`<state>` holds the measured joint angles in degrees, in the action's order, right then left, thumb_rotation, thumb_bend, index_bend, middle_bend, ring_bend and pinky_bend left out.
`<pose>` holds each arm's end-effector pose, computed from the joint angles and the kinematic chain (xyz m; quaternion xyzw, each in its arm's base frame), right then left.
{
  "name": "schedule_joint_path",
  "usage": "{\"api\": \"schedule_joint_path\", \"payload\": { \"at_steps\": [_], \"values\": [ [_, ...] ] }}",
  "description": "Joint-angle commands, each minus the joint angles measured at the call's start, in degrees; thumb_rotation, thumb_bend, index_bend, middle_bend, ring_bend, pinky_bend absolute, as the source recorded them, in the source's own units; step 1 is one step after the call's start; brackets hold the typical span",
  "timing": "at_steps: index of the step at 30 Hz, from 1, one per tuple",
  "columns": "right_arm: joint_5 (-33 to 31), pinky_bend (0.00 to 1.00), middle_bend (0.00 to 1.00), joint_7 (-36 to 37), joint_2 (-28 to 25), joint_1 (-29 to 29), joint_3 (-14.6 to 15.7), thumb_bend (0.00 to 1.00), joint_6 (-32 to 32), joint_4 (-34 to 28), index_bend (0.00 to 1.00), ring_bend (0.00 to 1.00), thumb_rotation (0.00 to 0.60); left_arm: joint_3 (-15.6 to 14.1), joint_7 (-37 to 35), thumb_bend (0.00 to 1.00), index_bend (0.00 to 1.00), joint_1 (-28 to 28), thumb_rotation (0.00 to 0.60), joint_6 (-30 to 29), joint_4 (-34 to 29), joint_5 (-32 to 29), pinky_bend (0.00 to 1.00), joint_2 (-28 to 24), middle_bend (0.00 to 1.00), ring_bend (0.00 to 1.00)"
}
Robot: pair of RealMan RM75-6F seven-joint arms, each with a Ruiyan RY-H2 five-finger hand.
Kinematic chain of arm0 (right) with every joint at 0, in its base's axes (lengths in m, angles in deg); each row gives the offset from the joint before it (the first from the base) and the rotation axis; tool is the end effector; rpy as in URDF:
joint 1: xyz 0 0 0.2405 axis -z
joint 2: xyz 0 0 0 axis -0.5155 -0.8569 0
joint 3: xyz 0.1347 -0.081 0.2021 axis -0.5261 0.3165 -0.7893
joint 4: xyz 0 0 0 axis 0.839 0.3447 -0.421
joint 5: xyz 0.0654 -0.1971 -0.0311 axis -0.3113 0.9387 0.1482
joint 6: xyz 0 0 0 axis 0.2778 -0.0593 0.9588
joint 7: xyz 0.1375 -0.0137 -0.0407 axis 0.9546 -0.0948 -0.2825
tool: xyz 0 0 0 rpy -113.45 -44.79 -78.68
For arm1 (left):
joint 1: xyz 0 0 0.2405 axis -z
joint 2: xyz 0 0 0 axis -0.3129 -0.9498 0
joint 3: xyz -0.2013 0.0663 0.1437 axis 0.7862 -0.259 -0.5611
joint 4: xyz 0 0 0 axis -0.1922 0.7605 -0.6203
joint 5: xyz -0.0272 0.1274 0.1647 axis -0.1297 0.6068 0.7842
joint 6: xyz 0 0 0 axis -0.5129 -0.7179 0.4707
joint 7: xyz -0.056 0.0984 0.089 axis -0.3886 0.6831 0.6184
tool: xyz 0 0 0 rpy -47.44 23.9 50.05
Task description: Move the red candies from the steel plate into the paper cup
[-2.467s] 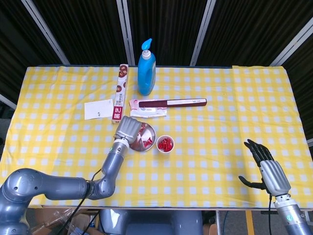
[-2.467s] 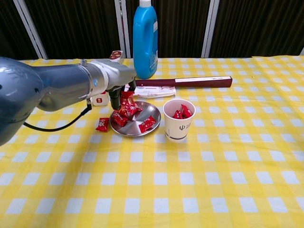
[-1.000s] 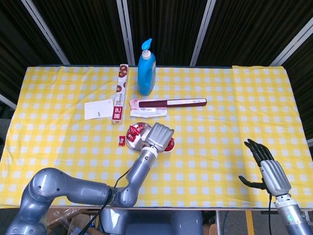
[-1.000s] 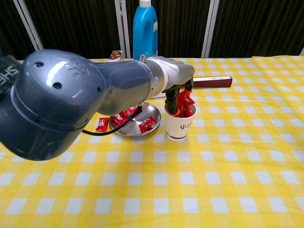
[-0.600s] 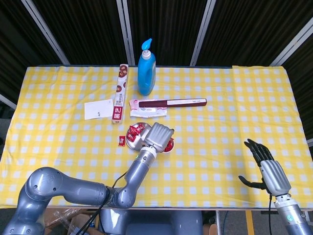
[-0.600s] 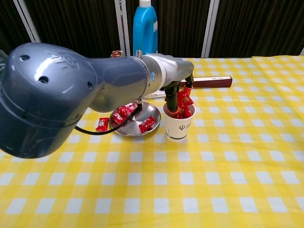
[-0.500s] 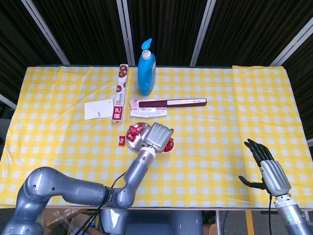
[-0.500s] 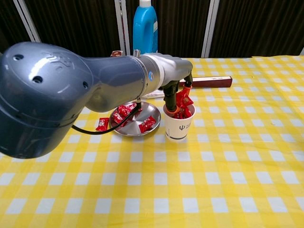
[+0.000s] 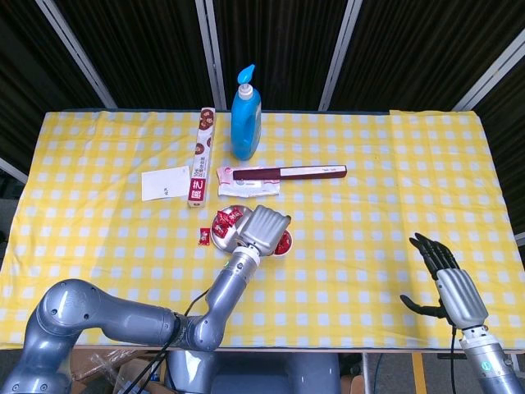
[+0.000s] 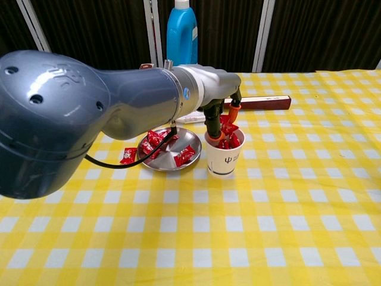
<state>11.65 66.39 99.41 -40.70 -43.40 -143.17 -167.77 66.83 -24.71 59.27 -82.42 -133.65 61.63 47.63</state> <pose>-0.2792 -0.1912 0.1388 0.5900 -0.4961 0.4604 0.4402 0.0525 0.3402 -0.0847 -0.8125 -0.2872 -0.2904 0.4159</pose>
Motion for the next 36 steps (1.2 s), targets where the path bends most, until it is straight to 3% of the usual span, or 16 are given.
{"api": "schedule_joint_path", "payload": {
  "at_steps": [1,18,27,36],
  "values": [
    [0.06,0.0,0.0,0.04,0.01,0.0,0.02,0.28,-0.03,0.02,0.0,0.0,0.6,-0.07,0.05,0.36,0.37,0.01,0.6,-0.15,-0.15,0.01,0.97,-0.1,0.75,0.88],
    [-0.03,0.0,0.0,-0.04,-0.01,0.02,0.05,0.28,0.01,0.0,0.0,0.0,0.6,0.15,-2.27,0.34,0.35,-1.76,0.6,-2.32,-3.25,2.07,0.97,-2.56,0.74,0.88],
    [0.01,0.0,0.0,-0.37,0.12,-0.05,0.08,0.28,0.15,-0.05,0.0,0.0,0.6,-3.46,-2.34,0.34,0.34,-6.03,0.6,-4.01,-7.0,1.04,0.97,-8.41,0.74,0.88],
    [-0.29,0.0,0.0,-1.01,0.29,-0.17,0.02,0.28,0.48,-0.13,0.0,0.0,0.6,-7.04,-1.4,0.31,0.37,-7.93,0.6,-2.22,-4.38,-2.95,0.97,-7.38,0.79,0.89]
  ]
}}
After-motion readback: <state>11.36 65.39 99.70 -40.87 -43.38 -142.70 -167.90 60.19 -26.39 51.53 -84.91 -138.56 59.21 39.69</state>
